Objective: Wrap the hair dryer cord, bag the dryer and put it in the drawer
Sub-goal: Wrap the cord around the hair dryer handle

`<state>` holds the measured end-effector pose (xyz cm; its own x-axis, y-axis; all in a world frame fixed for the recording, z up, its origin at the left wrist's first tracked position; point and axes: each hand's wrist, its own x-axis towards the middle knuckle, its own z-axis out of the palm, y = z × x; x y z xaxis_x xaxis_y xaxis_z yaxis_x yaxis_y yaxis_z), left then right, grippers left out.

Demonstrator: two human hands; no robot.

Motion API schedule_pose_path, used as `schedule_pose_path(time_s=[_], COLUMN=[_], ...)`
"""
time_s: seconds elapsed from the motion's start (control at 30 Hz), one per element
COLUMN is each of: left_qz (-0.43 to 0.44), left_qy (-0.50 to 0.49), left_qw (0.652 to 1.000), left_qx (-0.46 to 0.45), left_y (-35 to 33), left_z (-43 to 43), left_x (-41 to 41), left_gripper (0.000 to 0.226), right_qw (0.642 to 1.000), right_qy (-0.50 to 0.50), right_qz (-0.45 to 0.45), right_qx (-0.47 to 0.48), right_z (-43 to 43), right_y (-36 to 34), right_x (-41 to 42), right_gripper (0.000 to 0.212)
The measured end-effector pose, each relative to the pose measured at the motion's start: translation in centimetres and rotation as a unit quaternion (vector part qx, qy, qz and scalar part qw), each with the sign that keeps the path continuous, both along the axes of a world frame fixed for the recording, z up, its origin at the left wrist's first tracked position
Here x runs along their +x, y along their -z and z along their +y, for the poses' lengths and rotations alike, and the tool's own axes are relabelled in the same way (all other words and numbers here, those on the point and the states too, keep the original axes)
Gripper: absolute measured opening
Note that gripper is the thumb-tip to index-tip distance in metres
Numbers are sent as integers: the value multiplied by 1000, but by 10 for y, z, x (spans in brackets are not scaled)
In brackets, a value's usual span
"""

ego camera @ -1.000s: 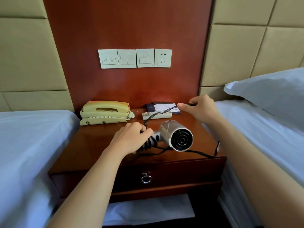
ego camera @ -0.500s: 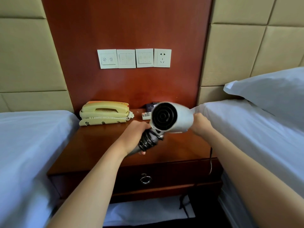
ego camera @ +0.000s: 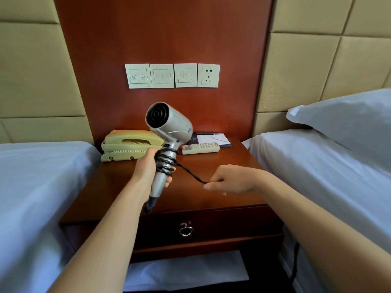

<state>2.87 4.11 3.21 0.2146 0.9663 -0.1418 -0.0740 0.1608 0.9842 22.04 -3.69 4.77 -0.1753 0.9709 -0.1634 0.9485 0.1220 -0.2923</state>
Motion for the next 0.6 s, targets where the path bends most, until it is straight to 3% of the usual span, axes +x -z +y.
schedule_pose_path(time_s=[0.13, 0.3, 0.47, 0.6], left_qz=[57, 179, 301, 344], left_qy=[-56, -94, -20, 33], left_qw=[997, 978, 936, 917], left_qx=[-10, 41, 178, 199], left_y=[1, 5, 7, 2], left_z=[1, -1, -12, -24], left_x=[-1, 0, 6, 14], left_gripper=[39, 39, 41, 49], right_qw=[991, 977, 959, 944], right_qy=[-35, -59, -79, -39], right_qz=[-109, -130, -104, -111], right_qx=[62, 160, 250, 308], right_z=[-15, -33, -35, -28], right_y=[-18, -40, -44, -43], right_x=[-26, -43, -55, -49], right_gripper=[37, 19, 21, 23])
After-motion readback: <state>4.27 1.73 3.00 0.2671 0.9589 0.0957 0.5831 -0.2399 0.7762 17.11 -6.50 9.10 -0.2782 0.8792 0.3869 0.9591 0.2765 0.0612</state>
